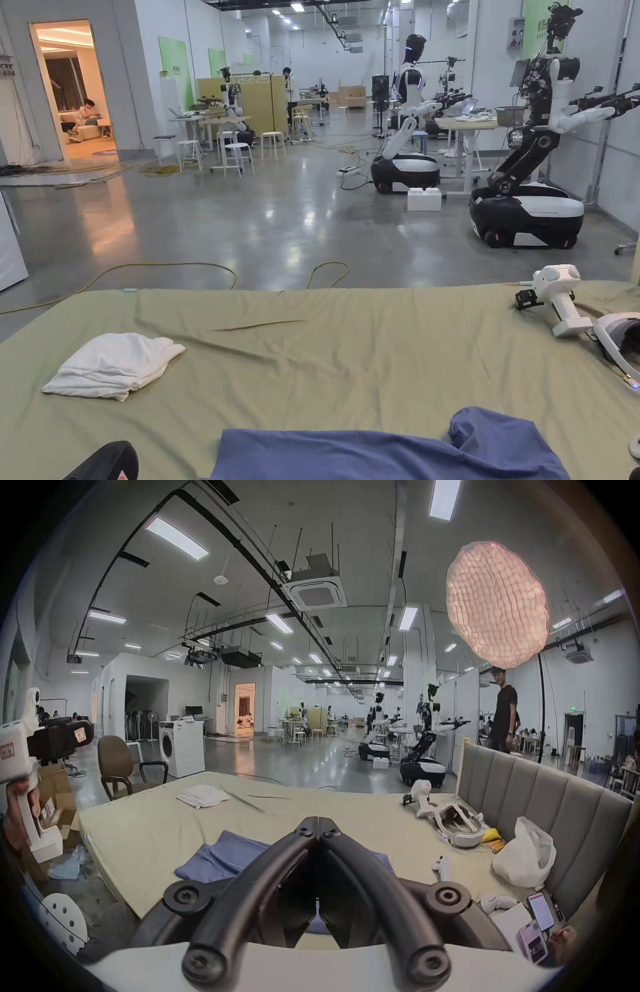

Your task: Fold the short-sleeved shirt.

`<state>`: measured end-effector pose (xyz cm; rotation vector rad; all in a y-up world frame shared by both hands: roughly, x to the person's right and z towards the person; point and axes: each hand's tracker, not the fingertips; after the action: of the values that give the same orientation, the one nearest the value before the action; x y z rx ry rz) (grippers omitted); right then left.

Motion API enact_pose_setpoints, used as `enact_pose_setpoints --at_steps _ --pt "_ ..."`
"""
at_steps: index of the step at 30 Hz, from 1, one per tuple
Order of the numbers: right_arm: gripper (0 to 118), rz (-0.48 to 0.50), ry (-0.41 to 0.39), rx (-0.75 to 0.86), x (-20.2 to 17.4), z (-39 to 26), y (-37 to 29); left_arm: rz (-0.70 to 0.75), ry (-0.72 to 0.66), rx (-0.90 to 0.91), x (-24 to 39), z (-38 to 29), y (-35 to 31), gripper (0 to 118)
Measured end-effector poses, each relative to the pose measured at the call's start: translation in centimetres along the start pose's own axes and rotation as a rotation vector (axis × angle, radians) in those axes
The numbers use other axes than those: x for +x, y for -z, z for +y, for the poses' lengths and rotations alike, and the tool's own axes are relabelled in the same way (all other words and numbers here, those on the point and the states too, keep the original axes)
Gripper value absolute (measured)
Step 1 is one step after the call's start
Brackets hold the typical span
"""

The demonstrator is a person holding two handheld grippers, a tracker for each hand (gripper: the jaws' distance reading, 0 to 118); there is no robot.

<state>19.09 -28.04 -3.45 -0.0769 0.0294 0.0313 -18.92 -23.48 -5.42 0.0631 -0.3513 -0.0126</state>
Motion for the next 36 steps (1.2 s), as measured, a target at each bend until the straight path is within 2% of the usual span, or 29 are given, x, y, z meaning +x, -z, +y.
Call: enact_pose_setpoints --at_steps 8,12,13,14,16,17,19,24,25,27,29,30,31,32,34,36 --pt "0 0.007 0.028 -0.014 0.1 -0.8 1.4 -0.003 -0.053 -0.064 -1.4 -0.9 1.8 0" --pt "0 0.007 0.093 -0.076 0.8 -2.3 2.2 -0.004 -0.091 -0.210 -3.8 -4.4 5.5 0" --pt "0 0.004 0.113 -0.096 1.1 -2.8 2.4 0.003 -0.133 -0.257 -4.7 -5.7 6.7 5" --pt "0 0.003 0.132 -0.115 1.4 -3.4 2.5 -0.035 -0.205 -0.321 -6.2 -7.4 8.1 23" --pt "0 0.007 0.168 -0.162 1.8 -4.4 2.6 -0.119 -0.339 -0.490 -9.0 -11.1 11.2 69" --pt "0 0.011 0.186 -0.191 2.1 -5.0 2.8 -0.090 -0.377 -0.534 -9.7 -13.6 12.6 69" --pt "0 0.018 0.198 -0.242 2.6 -5.8 2.9 -0.035 -0.390 -0.633 -11.1 -17.9 15.5 69" --pt "0 -0.040 0.196 -0.324 3.7 -7.3 3.0 0.079 -0.395 -0.832 -14.0 -26.8 23.1 69" --pt "0 -0.051 0.199 -0.336 4.0 -7.5 2.9 0.112 -0.365 -0.886 -14.3 -28.5 24.6 68" --pt "0 -0.074 0.207 -0.354 4.4 -7.8 2.6 0.144 -0.389 -0.974 -14.9 -30.8 26.6 64" --pt "0 -0.096 0.219 -0.381 4.9 -8.4 2.4 0.140 -0.413 -1.037 -14.5 -32.2 27.5 53" --pt "0 -0.107 0.223 -0.396 5.1 -8.8 2.5 0.177 -0.349 -1.020 -13.8 -32.1 27.4 44" --pt "0 -0.113 0.229 -0.409 5.3 -9.2 2.6 0.185 -0.284 -1.003 -13.0 -31.6 27.3 24" --pt "0 -0.113 0.238 -0.425 5.5 -9.6 2.9 0.177 -0.248 -1.012 -12.5 -31.4 27.3 14" --pt "0 -0.109 0.254 -0.457 5.9 -10.4 4.3 0.130 -0.237 -1.022 -11.6 -31.0 27.6 12" --pt "0 -0.129 0.276 -0.496 6.4 -11.4 6.7 0.167 -0.155 -1.055 -10.4 -31.4 28.2 12"
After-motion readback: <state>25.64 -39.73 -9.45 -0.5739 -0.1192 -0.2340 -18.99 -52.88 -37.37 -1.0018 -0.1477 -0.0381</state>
